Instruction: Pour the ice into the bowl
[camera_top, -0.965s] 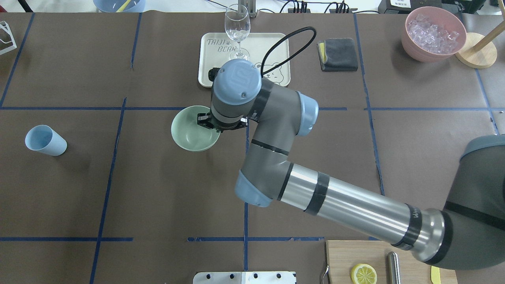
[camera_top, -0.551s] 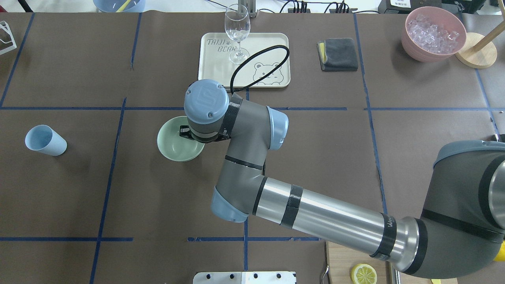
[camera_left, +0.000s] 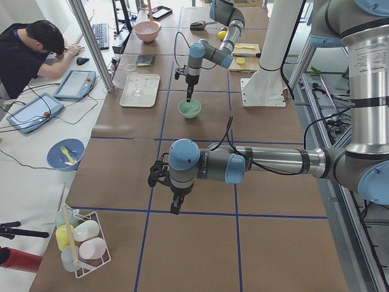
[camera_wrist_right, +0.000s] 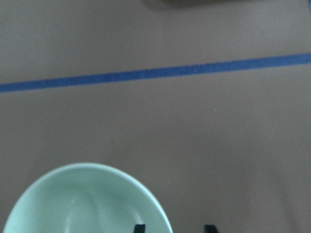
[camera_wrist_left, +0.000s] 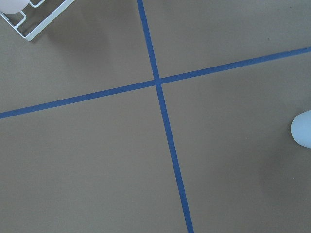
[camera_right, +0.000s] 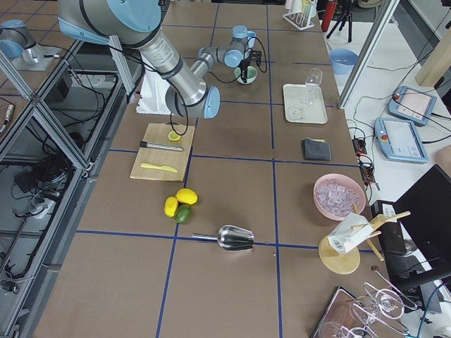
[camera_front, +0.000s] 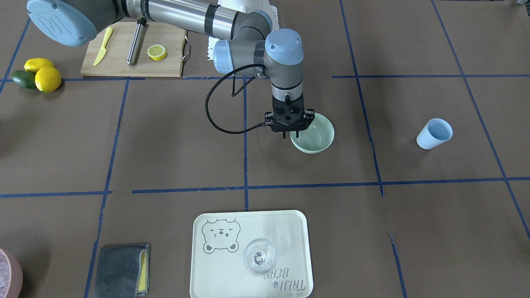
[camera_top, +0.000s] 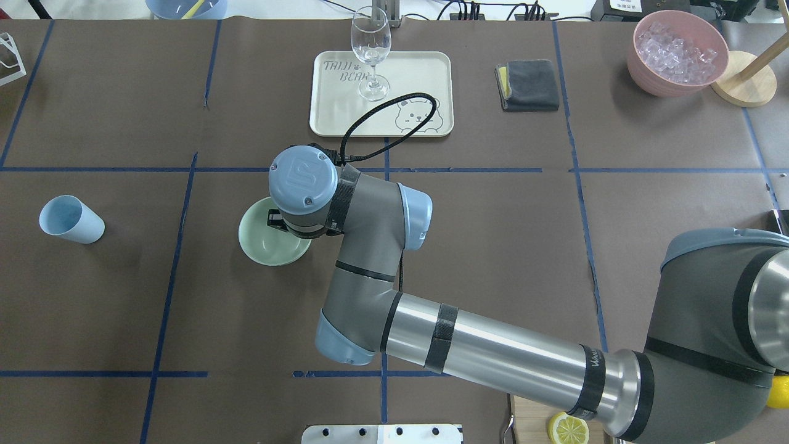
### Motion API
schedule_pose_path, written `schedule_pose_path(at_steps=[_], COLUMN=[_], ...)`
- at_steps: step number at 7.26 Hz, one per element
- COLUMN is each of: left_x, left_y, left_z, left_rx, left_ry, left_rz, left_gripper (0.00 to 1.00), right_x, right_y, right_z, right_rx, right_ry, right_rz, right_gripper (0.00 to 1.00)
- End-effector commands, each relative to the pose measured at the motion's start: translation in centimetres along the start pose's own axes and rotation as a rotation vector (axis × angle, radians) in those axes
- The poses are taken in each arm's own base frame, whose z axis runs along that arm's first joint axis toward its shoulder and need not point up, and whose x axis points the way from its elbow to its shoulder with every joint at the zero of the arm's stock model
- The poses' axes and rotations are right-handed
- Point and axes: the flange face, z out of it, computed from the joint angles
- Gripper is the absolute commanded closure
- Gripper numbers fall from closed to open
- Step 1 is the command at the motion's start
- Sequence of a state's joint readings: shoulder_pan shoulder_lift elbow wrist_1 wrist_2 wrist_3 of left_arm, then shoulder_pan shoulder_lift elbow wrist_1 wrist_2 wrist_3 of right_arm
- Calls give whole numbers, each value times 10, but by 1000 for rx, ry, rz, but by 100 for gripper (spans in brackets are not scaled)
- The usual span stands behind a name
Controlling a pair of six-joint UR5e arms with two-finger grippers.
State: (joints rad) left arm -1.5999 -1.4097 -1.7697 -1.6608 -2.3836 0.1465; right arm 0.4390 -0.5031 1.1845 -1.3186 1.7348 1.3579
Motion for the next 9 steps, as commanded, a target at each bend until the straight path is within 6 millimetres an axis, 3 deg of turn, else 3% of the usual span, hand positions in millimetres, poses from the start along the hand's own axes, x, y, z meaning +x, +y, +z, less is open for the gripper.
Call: schedule_pose_path(at_steps=[1, 2, 3, 6, 7, 8, 9], left_x=[0, 1, 0, 1, 3, 10, 17], left_y=[0, -1, -1, -1, -3, -7, -13], left_z=[0, -1, -1, -3, -4, -10, -18], left_rx=[1, 8, 22, 34, 38, 51, 93], left_ry=[0, -2, -12, -19, -18, -18, -21], left_rz=[1, 9, 24, 34, 38, 59, 105], left_gripper=[0, 0, 0, 0, 0, 0, 0], right_x=[31, 73, 139, 389, 463, 549, 624], right_y=[-67, -106, -137, -218, -230, -231, -235], right_z=[-35, -65, -94, -183, -202, -211, -234], right_rx=[23, -7, -23, -49, -32, -47, -51], right_ry=[20, 14, -13, -36, -5, 32, 74], right_rz=[-35, -86, -124, -253, -353, -405, -438], right_gripper=[0, 0, 0, 0, 0, 0, 0])
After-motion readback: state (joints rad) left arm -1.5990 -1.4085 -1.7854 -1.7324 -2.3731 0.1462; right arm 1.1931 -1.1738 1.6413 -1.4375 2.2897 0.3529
